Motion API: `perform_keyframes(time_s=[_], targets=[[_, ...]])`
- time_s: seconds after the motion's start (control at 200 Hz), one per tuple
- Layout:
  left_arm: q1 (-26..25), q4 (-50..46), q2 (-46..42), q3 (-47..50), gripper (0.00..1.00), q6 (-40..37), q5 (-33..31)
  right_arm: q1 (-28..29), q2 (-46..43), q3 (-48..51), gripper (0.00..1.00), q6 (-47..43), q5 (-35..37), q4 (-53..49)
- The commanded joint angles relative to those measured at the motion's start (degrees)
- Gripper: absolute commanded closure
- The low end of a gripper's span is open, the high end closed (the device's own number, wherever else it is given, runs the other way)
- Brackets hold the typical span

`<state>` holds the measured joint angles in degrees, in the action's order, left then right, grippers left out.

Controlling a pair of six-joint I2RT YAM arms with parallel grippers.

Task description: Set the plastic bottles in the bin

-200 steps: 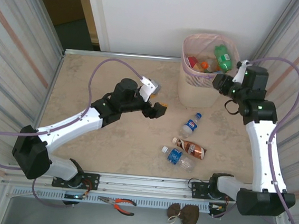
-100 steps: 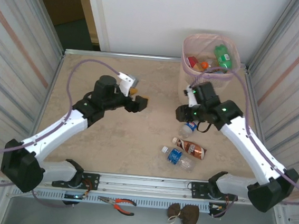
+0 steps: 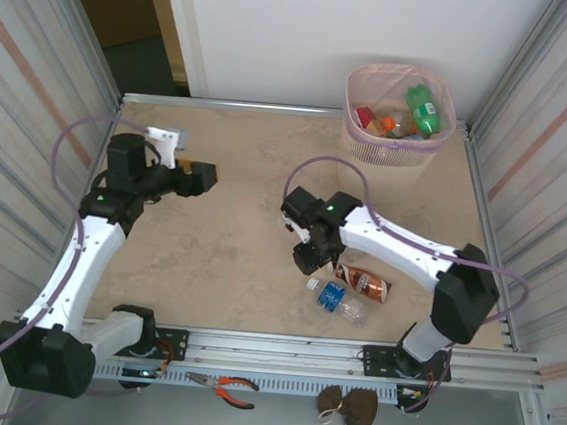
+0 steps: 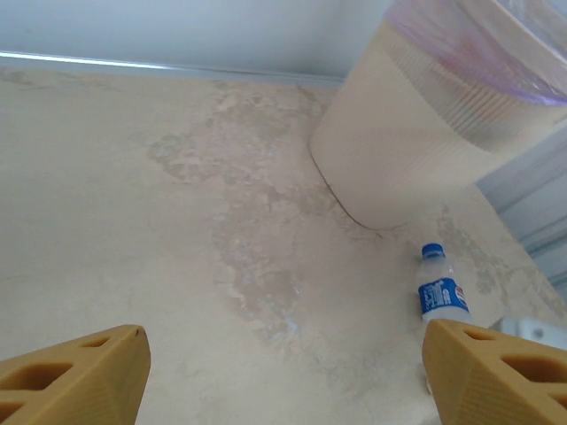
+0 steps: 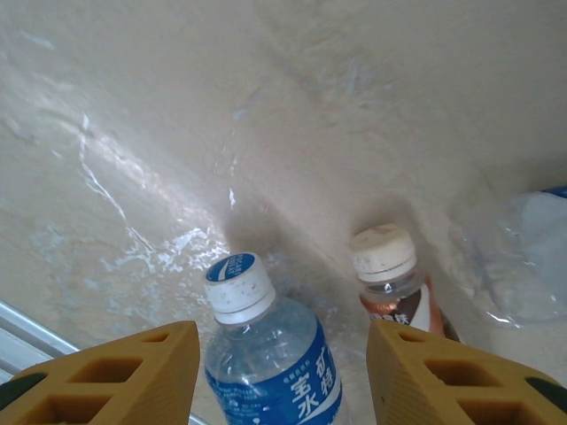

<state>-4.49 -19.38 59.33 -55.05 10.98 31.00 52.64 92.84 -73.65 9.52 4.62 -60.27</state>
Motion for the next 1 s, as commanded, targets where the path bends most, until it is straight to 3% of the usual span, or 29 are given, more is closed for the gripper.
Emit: perform_keyframes(time_s=[0.0, 0.406, 0.992], targets=[[3.86, -2.99, -1.77, 1.26, 0.20, -1.96, 6.26, 1.89, 3.99, -2.19, 0.47, -2.12, 1.92, -3.76], [5.59, -1.09, -2.87, 5.56, 0.19, -6.41, 5.71, 5.40, 16.88, -3.26, 0.44, -3.12, 2.85, -4.42], [5.64, -0.79, -3.21, 6.00, 0.19, -6.75, 6.26, 5.80, 20.61, -3.33, 0.63, -5.51, 4.87, -3.54]])
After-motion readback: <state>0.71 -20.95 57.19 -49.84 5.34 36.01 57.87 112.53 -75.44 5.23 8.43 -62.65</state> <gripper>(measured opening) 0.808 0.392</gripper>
